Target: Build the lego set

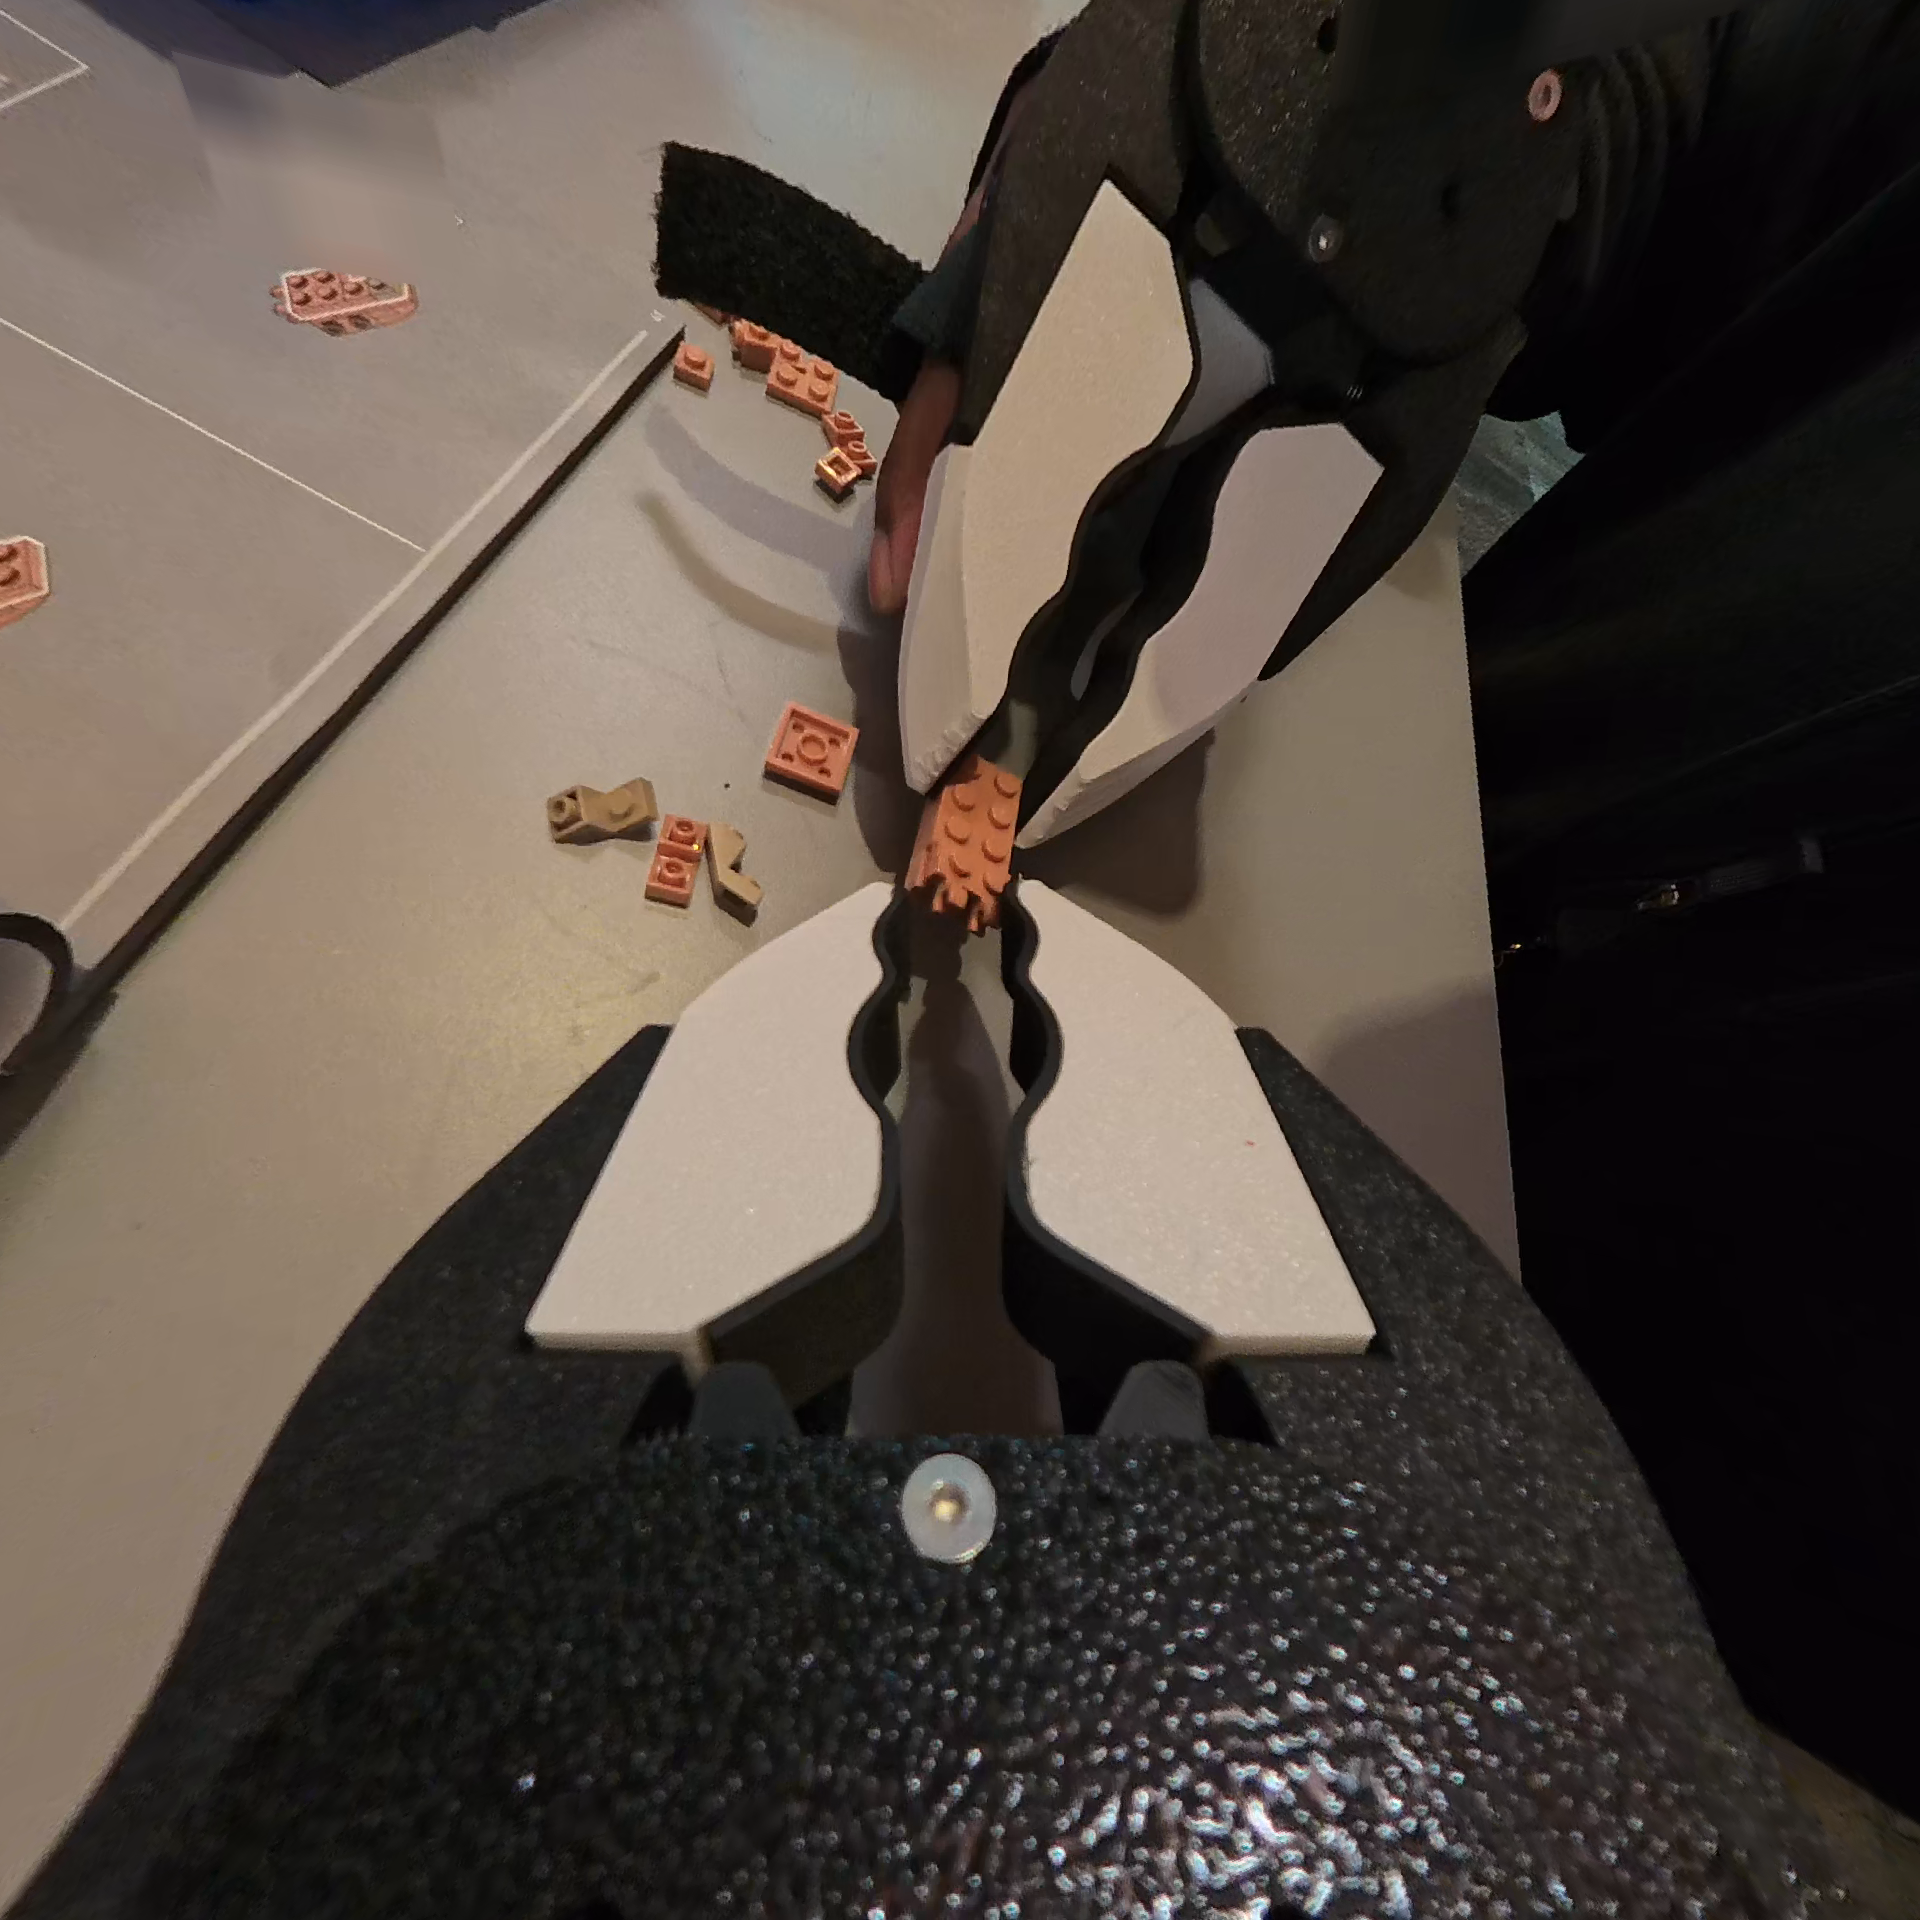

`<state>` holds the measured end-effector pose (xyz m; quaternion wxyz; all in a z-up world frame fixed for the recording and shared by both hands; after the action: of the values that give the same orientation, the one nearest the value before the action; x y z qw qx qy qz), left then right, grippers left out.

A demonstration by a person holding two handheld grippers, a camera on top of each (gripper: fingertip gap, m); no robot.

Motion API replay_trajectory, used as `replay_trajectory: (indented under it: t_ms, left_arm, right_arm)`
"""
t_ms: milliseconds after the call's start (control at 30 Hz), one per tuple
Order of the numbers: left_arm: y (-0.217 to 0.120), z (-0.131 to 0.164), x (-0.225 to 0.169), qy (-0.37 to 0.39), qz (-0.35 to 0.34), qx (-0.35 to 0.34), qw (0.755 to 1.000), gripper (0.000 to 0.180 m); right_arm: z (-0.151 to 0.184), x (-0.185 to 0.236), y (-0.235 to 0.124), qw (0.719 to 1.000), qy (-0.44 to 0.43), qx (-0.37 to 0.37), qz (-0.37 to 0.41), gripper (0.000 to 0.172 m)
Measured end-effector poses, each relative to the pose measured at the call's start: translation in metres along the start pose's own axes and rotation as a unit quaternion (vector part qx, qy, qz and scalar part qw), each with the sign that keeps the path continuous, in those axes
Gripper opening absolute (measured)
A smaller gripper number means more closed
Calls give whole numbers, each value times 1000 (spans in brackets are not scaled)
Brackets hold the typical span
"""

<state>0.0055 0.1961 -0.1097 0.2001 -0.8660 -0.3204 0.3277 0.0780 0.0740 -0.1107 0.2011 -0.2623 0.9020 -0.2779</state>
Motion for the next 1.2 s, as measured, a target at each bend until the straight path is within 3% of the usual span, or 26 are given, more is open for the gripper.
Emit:
replay_trajectory:
  t_ms: [533,933,1200]
  left_arm:
    - [-1,2,2,-36,28,-7,999,16]
    - [-5,1,5,-79,68,-35,994,15]
    - [-4,1,4,-73,63,-29,995,14]
  right_arm:
    - [-3,4,-2,999,-42,-19,24,16]
    - [-11,11,-6,985,-139,-54,84,16]
    - [-10,11,-6,981,-158,-56,101,16]
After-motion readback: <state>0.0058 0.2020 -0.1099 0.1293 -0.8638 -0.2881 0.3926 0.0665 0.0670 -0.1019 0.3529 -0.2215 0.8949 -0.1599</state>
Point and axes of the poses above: each gripper's, where its closed fingertips meet, y out along the fingers, z out of its underside, x = y × z across the jaws, the point moved 8 cm from there along -y, back along the fingers, and after that the axes turned 4 degrees about -y, right-handed, at the moved point
